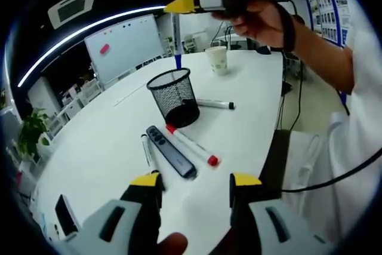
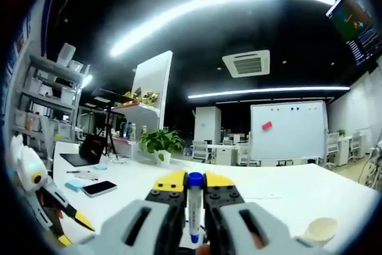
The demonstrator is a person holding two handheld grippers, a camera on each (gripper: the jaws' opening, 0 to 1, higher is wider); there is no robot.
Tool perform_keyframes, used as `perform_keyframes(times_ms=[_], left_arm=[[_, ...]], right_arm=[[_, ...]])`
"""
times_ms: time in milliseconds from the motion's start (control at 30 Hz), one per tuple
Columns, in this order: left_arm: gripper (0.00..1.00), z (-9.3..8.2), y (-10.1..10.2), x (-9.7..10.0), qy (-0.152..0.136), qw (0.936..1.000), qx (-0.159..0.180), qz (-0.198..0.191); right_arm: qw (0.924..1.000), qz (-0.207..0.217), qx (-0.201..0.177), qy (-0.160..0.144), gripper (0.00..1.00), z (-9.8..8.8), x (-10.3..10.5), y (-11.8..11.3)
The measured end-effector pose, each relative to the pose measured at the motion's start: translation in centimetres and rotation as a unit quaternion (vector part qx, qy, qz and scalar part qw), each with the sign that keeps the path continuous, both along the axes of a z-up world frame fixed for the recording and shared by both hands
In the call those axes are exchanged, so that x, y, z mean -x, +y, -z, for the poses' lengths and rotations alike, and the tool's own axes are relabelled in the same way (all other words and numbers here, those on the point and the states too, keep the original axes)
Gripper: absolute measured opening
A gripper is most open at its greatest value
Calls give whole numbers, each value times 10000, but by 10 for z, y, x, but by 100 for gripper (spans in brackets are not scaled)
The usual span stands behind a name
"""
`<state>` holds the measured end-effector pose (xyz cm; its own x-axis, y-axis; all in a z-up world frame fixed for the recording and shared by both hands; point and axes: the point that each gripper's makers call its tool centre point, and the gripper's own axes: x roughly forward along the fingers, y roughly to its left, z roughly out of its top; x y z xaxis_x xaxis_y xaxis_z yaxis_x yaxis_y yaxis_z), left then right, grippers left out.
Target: Place the scattered laser pointers and whiteboard markers into the pen holder and stack the scattered paper cups together
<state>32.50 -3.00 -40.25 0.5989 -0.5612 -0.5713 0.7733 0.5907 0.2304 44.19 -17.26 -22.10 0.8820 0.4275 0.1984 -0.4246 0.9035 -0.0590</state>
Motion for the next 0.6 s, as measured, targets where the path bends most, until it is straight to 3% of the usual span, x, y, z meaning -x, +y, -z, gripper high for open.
perform_keyframes(times_ms=[600], left_arm=[[48, 2, -3, 1, -7, 10000, 48, 47]], right_arm=[[9999, -29, 46, 123, 11, 9, -4, 3]])
